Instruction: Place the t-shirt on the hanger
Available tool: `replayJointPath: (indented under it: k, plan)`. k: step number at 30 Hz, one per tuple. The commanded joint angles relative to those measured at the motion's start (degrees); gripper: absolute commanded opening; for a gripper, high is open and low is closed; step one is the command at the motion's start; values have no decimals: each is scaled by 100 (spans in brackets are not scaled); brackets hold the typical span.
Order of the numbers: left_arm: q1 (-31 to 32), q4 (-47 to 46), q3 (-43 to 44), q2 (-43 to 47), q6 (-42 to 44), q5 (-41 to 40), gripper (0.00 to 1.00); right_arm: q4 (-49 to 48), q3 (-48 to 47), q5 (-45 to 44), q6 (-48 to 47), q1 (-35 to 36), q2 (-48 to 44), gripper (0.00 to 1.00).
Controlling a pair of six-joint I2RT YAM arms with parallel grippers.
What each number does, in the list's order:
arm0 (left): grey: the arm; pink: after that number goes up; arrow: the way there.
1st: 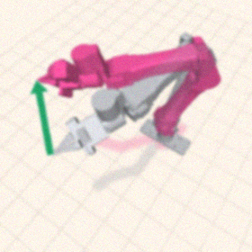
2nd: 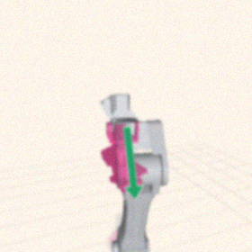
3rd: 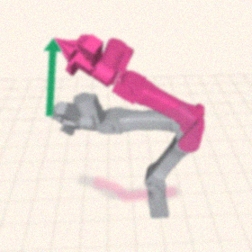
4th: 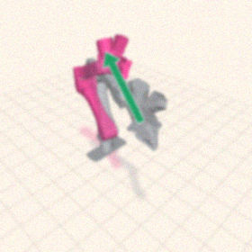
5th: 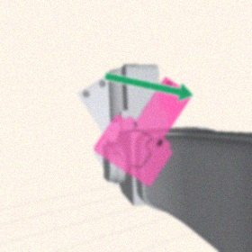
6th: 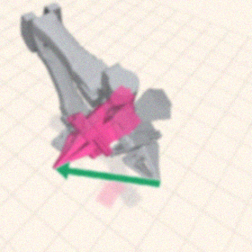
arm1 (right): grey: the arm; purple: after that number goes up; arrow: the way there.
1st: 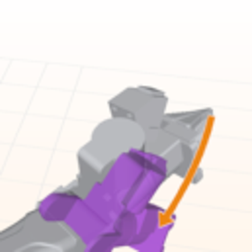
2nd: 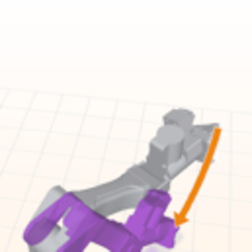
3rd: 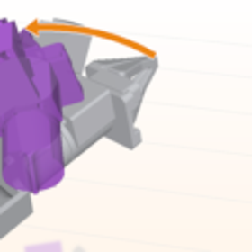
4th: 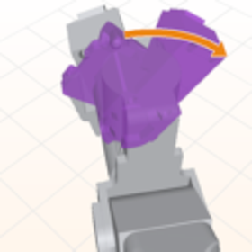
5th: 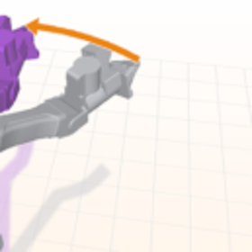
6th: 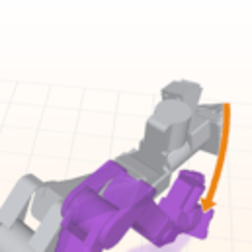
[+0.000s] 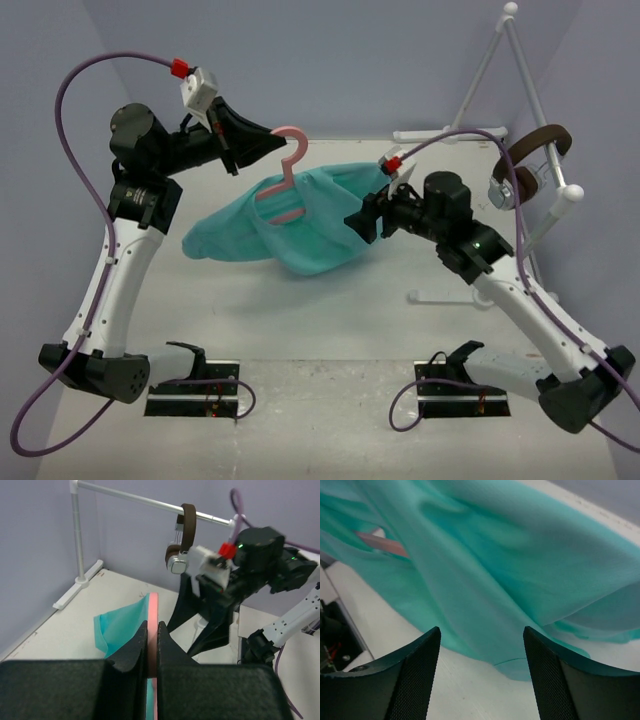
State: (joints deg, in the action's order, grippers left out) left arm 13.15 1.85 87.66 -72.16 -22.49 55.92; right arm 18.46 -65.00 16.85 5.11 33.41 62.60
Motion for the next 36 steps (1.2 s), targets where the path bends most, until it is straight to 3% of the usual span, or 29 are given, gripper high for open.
replayJointPath:
  k: [1, 3, 4, 7, 10, 11, 13, 18, 21, 24, 29, 36]
  plan:
    - [-14, -424, 253, 130, -359, 24, 0, -88, -333, -348, -324, 47, 465, 62]
    - [-14, -387, 260, 167, -370, -10, 0, -220, -250, -341, -336, 192, 551, 53]
    - [-20, -393, 260, 167, -383, 20, 0, -345, -194, -366, -367, 236, 557, 43]
    - [-23, -404, 260, 159, -404, 69, 0, -485, -133, -380, -370, 272, 510, 0]
    - [-33, -320, 257, 157, -339, 48, 0, -560, 4, -536, -363, 272, 182, 2]
    - [-38, -292, 246, 152, -317, 37, 0, -549, 44, -625, -369, 272, 53, 10]
    - [-41, -295, 232, 130, -314, 70, 0, -592, 177, -764, -375, 272, -229, 51]
    - [-49, -769, 94, 38, -700, 490, 0, -571, 106, -784, -461, 263, -368, 53]
    - [-49, -1293, -116, 27, -1079, 738, 0, -418, -226, -657, -729, 271, -57, 61]
    - [-49, -1493, -170, 27, -1213, 763, 0, -344, -303, -431, -706, 263, 265, 56]
    - [-49, -1361, -120, 14, -1120, 640, 0, -555, 10, -115, -593, 269, 172, 1]
    - [-49, -617, -164, -93, -308, 455, 0, -38, -254, -448, -319, 272, -341, 0]
